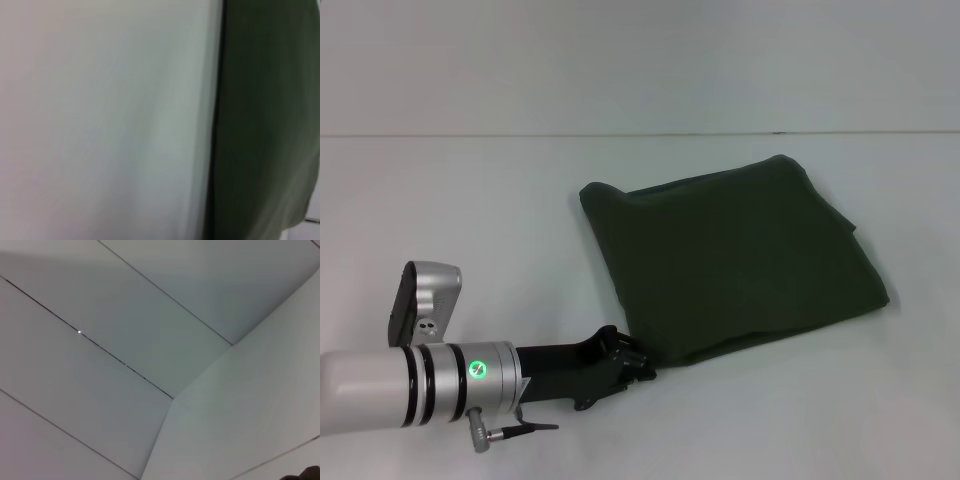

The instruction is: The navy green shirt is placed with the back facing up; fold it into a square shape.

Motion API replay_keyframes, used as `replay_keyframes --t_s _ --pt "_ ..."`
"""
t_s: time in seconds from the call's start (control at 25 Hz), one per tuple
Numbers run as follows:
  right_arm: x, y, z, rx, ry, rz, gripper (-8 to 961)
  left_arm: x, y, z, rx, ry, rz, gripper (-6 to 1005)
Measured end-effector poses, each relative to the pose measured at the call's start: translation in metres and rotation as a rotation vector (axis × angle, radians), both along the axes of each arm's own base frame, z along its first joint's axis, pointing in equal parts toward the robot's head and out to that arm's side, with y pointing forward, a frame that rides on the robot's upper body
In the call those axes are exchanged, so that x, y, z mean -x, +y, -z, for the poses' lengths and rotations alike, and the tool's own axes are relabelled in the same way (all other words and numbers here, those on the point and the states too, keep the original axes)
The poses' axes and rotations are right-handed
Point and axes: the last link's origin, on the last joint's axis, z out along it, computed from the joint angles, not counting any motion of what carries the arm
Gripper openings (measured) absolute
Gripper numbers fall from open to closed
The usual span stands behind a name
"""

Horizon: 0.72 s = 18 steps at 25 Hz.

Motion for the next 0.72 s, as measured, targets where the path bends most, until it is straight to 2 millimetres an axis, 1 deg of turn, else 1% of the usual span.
replay_keyframes --t_s 0.28,0.52,0.6,0.72 --pt "0.001 0.001 0.002 0.006 0.009 0.000 851 -0.004 0.001 -0.003 -0.020 -0.030 0.029 29" --pt "0.003 0.003 0.002 0.005 0.009 -0.003 851 -0.002 0.003 -0.009 -0.038 -0.025 0.037 27" --pt "0.003 0.004 0.002 0.005 0.007 -0.001 851 0.005 0.008 -0.022 -0.076 -0.002 0.038 27" --pt "0.002 0.004 0.002 0.004 0.007 0.001 851 0.022 0.016 -0.047 -0.134 0.051 0.027 26"
